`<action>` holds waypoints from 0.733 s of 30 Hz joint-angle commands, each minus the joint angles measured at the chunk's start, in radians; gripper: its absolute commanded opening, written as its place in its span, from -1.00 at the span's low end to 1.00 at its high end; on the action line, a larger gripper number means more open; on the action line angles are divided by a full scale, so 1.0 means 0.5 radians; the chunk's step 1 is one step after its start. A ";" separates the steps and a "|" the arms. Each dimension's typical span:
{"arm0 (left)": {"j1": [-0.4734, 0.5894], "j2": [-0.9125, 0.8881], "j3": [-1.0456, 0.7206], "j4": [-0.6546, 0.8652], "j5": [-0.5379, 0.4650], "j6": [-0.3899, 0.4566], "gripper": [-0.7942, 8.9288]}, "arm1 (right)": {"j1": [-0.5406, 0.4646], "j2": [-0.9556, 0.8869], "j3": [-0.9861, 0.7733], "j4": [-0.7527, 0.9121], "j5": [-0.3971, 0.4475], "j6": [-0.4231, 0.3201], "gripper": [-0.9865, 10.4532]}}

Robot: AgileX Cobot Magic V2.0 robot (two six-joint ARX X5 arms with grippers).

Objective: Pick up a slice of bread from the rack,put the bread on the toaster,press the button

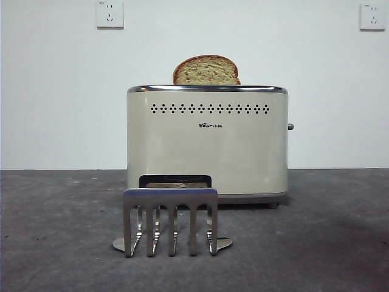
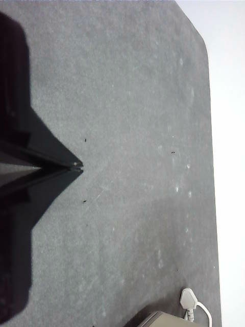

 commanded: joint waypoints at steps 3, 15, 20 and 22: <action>0.005 0.001 -0.021 0.019 -0.002 0.005 -0.84 | 0.002 -0.008 -0.023 -0.088 0.125 -0.039 -0.83; 0.005 0.011 -0.021 0.019 -0.002 0.005 -0.84 | -0.001 -0.008 -0.022 -0.185 0.204 -0.071 -0.83; 0.005 0.014 -0.021 0.019 -0.002 0.005 -0.84 | -0.001 -0.007 -0.022 -0.185 0.205 -0.071 -0.83; 0.005 0.014 -0.021 0.020 -0.002 0.005 -0.84 | -0.001 -0.007 -0.022 -0.185 0.204 -0.071 -0.83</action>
